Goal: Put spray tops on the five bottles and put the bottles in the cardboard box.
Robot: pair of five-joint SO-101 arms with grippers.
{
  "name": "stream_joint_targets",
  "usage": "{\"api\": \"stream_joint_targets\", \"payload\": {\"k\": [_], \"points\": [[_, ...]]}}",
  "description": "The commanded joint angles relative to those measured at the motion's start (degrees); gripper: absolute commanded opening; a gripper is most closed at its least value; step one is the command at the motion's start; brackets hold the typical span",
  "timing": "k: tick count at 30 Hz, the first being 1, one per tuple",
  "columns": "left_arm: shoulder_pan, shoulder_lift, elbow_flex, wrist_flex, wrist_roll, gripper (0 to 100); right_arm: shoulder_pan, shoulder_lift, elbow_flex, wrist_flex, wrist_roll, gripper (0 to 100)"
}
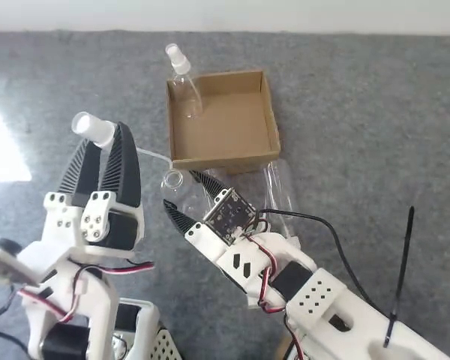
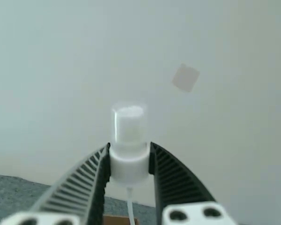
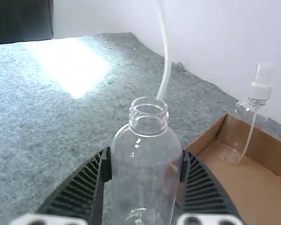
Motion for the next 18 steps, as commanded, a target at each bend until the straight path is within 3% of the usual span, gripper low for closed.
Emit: {"api": "stream_joint_targets", "payload": {"k": [1,9,18], "points": [[0.2,-4.6,0.7,1.2,0.4,1,0.7,-1.3,-0.4,-1.5,0.7,9.0],[0.3,-7.6,3.6,1.2,-0.6,2,0.7,-1.7,-0.4,-1.2,0.7,9.0],[5.6,-6.2,5.1,1.2,-3.8,1,0.7,-1.8,-0.3,-1.0,0.7,9.0]]}}
